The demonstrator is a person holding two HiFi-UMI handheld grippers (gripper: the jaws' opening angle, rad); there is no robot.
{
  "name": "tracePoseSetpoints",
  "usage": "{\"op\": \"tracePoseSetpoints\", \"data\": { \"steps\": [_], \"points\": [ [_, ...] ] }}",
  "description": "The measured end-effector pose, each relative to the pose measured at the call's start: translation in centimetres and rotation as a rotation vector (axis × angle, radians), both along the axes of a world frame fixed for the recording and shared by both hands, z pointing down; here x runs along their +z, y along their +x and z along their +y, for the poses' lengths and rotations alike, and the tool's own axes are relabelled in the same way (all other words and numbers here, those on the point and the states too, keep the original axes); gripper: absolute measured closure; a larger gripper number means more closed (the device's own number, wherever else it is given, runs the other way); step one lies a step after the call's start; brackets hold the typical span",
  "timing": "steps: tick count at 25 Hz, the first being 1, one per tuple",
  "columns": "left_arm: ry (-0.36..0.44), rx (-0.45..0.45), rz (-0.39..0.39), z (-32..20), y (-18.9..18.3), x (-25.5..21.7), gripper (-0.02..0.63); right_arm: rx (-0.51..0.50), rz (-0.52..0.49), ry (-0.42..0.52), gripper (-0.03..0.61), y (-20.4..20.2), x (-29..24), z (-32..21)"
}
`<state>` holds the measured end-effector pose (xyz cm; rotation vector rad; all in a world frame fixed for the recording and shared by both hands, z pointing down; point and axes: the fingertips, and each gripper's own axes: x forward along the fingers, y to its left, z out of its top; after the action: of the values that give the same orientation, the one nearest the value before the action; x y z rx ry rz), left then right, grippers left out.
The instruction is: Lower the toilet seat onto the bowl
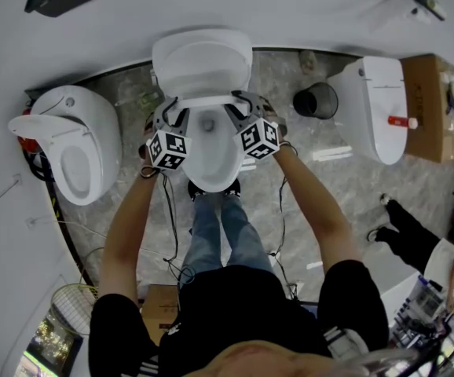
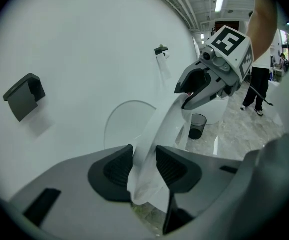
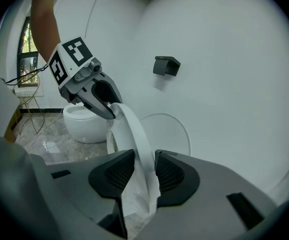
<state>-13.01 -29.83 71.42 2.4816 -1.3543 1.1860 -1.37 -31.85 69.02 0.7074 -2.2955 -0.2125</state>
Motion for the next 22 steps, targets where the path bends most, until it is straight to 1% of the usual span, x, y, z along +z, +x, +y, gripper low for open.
{"op": "tracePoseSetpoints", "data": {
  "steps": [7,14,22],
  "points": [
    [-0.021,0.016,-0.014,3.9,0.7,0.5,0.464,-0.024,-0.010,-0.002,0.437,0.6,0.3,3.9],
    [-0.052,0.039,-0.005,7.7,1.3,1.6,0.462,-0.038,-0.008,-0.027,0.439,1.3,1.4,7.8],
    [-0.091,0.072,-0.016,12.3,1.6,3.5,0.459,-0.095,0.038,-0.045,0.430,1.5,3.5,12.7]
  ]
}}
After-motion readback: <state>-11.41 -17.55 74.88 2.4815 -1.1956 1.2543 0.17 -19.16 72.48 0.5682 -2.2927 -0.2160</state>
